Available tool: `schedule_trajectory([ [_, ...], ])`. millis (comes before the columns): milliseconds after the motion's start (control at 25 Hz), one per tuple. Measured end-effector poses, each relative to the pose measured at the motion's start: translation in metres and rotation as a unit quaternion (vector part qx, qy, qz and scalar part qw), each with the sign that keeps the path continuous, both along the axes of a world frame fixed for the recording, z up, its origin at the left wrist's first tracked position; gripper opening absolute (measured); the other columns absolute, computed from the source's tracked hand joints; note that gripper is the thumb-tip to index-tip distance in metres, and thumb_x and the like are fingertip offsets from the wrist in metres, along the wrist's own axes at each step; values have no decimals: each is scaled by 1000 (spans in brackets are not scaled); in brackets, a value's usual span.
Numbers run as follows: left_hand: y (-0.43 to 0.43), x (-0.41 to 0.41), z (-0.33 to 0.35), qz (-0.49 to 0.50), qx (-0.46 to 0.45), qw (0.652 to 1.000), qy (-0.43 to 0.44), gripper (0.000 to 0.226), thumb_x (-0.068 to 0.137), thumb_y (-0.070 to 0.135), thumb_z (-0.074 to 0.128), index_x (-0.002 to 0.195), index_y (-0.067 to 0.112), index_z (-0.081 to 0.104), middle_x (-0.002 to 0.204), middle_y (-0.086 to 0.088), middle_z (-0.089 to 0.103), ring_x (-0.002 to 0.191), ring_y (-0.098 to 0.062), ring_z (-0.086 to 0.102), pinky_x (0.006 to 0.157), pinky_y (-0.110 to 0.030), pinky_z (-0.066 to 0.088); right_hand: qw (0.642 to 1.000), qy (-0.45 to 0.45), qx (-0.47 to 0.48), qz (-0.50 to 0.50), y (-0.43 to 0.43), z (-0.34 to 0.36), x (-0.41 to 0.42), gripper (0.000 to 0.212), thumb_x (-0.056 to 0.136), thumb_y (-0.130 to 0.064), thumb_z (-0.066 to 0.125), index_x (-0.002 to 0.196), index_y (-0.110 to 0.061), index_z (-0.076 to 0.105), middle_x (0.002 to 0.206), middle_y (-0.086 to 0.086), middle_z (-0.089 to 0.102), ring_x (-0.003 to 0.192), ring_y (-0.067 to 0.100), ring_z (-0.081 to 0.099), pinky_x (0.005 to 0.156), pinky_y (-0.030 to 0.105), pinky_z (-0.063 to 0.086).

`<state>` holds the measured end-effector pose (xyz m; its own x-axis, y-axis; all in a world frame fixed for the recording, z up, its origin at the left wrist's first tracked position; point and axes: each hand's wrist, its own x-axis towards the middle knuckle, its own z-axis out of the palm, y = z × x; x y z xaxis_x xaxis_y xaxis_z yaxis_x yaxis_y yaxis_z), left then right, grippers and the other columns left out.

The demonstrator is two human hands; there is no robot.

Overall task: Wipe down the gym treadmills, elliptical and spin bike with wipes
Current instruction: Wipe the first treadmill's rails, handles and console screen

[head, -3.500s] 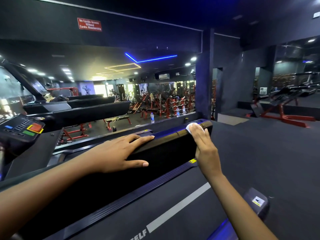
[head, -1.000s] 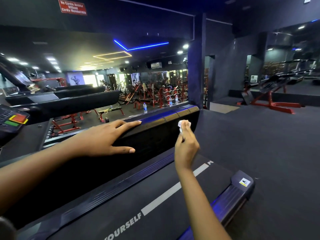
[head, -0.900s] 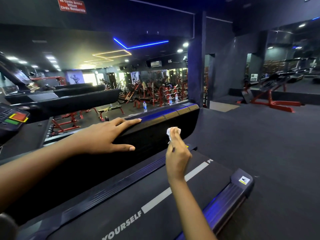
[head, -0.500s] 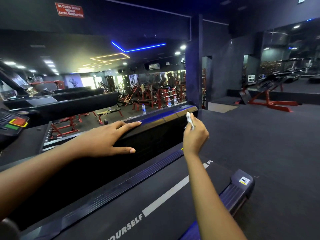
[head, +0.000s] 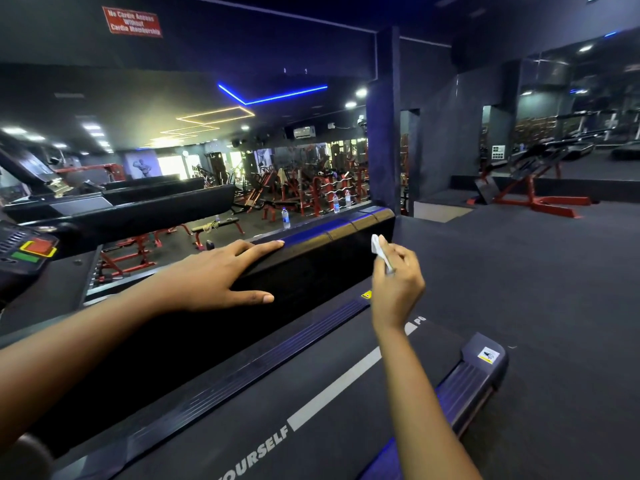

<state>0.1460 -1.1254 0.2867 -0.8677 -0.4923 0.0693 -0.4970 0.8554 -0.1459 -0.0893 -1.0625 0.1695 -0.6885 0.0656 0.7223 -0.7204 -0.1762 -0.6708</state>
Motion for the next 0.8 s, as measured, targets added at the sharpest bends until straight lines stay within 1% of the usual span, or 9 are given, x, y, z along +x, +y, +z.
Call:
schedule_trajectory([
  [120, 0, -1, 1, 1, -1, 1000, -1, 94, 55, 90, 15, 138, 58, -17, 152, 9, 22, 127, -14, 44, 99, -31, 42, 998, -4, 43, 46, -11, -24, 7, 35, 78, 10, 62, 109, -4, 69, 96, 11, 67, 84, 20, 65, 82, 19, 46],
  [280, -1, 0, -2, 2, -3, 1000, 4, 94, 52, 94, 11, 134, 60, -20, 152, 8, 23, 127, -15, 44, 100, -32, 41, 996, -57, 19, 72, -15, -47, 59, 31, 80, -3, 60, 109, -8, 70, 82, 7, 65, 70, 20, 64, 66, 22, 47],
  [360, -2, 0, -1, 0, -6, 1000, 3, 97, 50, 98, 8, 135, 60, -18, 151, 8, 24, 127, -16, 45, 101, -32, 41, 995, -55, 1, 89, -11, -47, 91, 28, 81, -8, 59, 106, -11, 72, 81, 3, 63, 71, 14, 63, 66, 19, 48],
  [480, -2, 1, -2, 3, -17, 1000, 5, 100, 53, 96, 10, 142, 55, -12, 151, 10, 24, 128, -15, 43, 101, -32, 40, 991, 3, -2, 135, 6, -49, 113, 25, 81, -16, 57, 99, -11, 74, 84, -2, 66, 79, 3, 62, 73, 9, 46],
  [520, -3, 1, -3, 3, -19, 1000, 5, 100, 54, 94, 11, 143, 54, -12, 151, 10, 24, 128, -15, 43, 101, -32, 41, 991, -5, -4, 137, 10, -47, 104, 25, 80, -19, 55, 93, -11, 75, 83, -3, 67, 78, 2, 61, 73, 9, 46],
  [600, -3, 1, -2, 3, -19, 1000, 5, 100, 54, 93, 12, 143, 54, -12, 151, 10, 23, 128, -14, 44, 100, -32, 41, 993, -75, -12, 88, 10, -38, 67, 21, 79, -20, 58, 82, -10, 75, 78, -2, 68, 71, 2, 58, 67, 12, 44],
  [680, -3, 2, -1, 6, -10, 1000, 5, 100, 53, 93, 12, 142, 55, -12, 151, 10, 23, 127, -14, 44, 99, -30, 41, 991, -120, -11, 51, 3, -26, 33, 17, 79, -5, 63, 89, -9, 76, 79, 2, 68, 68, 7, 59, 65, 6, 40],
  [720, -2, 2, -1, 6, -4, 1000, 7, 100, 53, 94, 12, 142, 55, -12, 151, 10, 23, 127, -14, 44, 100, -30, 41, 990, -130, -4, 54, -3, -21, 27, 23, 78, 1, 63, 95, -10, 75, 81, 5, 67, 69, 15, 62, 63, 3, 37],
  [800, -3, 1, -1, 1, 2, 1000, 10, 101, 51, 97, 10, 141, 56, -12, 151, 10, 24, 127, -14, 44, 101, -32, 41, 988, -135, 7, 79, -11, -17, 42, 30, 78, 4, 62, 103, -10, 73, 82, 8, 66, 68, 25, 64, 61, 10, 37],
])
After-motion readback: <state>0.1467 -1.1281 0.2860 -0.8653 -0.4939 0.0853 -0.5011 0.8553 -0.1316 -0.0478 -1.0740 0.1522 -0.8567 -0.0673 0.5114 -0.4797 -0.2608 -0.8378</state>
